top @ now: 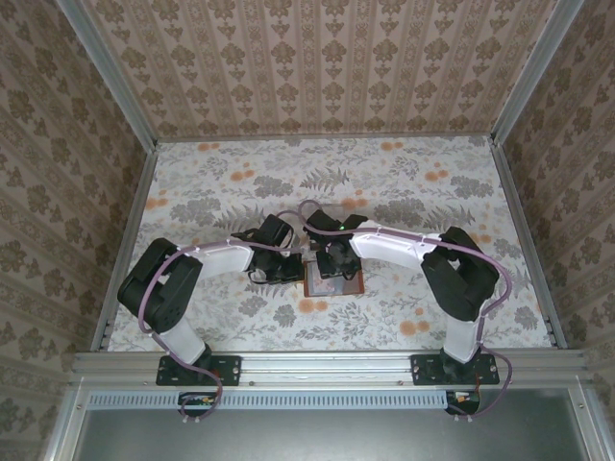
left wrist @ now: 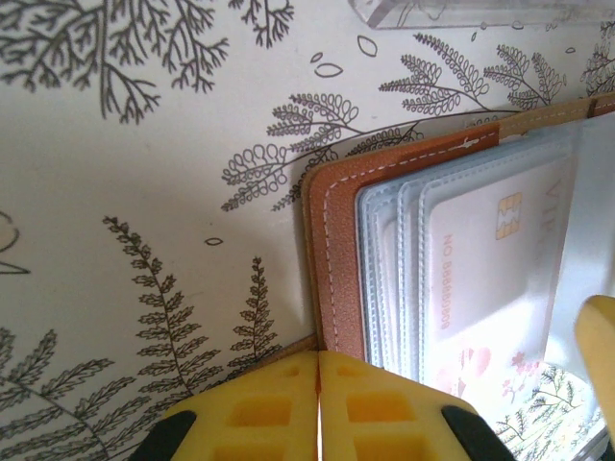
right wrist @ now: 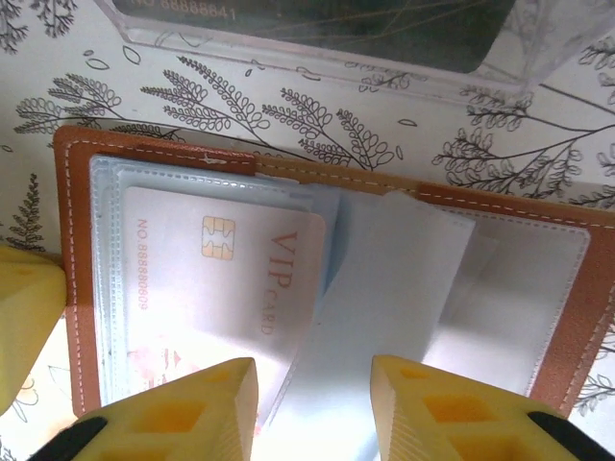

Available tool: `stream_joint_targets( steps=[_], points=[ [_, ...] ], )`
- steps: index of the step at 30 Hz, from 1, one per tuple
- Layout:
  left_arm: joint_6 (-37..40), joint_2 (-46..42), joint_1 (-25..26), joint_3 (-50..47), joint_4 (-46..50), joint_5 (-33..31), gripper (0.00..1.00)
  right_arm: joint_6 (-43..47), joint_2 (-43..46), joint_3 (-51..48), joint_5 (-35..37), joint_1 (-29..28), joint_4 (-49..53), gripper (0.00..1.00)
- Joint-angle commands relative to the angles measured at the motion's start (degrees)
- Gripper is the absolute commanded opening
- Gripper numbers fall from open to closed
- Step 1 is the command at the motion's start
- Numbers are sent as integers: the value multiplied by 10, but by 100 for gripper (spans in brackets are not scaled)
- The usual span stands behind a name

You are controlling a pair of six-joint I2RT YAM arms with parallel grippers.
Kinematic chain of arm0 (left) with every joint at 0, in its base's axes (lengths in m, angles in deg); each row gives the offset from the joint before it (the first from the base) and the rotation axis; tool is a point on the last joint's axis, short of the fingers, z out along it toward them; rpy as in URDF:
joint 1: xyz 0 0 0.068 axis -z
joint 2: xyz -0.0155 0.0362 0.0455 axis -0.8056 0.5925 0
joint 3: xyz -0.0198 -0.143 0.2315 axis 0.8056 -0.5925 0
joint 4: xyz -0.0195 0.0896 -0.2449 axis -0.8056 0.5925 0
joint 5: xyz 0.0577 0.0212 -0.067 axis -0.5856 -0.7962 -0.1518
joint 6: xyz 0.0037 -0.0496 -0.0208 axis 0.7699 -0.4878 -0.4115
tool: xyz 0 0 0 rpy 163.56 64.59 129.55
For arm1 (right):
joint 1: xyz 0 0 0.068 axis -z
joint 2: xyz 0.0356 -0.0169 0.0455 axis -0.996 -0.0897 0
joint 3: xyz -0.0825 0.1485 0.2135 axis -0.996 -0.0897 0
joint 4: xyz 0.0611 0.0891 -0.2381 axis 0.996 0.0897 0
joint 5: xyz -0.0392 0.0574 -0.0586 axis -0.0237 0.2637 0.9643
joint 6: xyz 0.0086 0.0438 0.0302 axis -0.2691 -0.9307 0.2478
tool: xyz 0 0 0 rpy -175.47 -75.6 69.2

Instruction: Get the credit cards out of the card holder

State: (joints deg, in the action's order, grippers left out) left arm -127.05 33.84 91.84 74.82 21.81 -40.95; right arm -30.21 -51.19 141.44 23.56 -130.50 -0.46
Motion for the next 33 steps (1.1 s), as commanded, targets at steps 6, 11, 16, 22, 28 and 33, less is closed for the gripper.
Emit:
stream_joint_targets(
  steps=[6, 11, 16, 22, 28, 33],
  points=[
    [7, 0, -3, 11, 40, -3, 10, 9, 33, -11, 28, -4, 33, 27],
    [8, 0, -3, 12, 44, -4, 10, 11, 38, -15, 37, -3, 40, 20],
    [8, 0, -3, 13, 46, -5, 10, 13, 47, -21, 52, 1, 51, 26],
    [9, 2, -3, 18, 49, -5, 10, 15, 61, -36, 52, 7, 46, 19],
    [10, 5, -3, 23, 54, -6, 10, 18, 72, -49, 50, 14, 39, 7],
    [11, 8, -3, 26, 57, -6, 10, 23, 77, -62, 48, 24, 32, 4]
  ],
)
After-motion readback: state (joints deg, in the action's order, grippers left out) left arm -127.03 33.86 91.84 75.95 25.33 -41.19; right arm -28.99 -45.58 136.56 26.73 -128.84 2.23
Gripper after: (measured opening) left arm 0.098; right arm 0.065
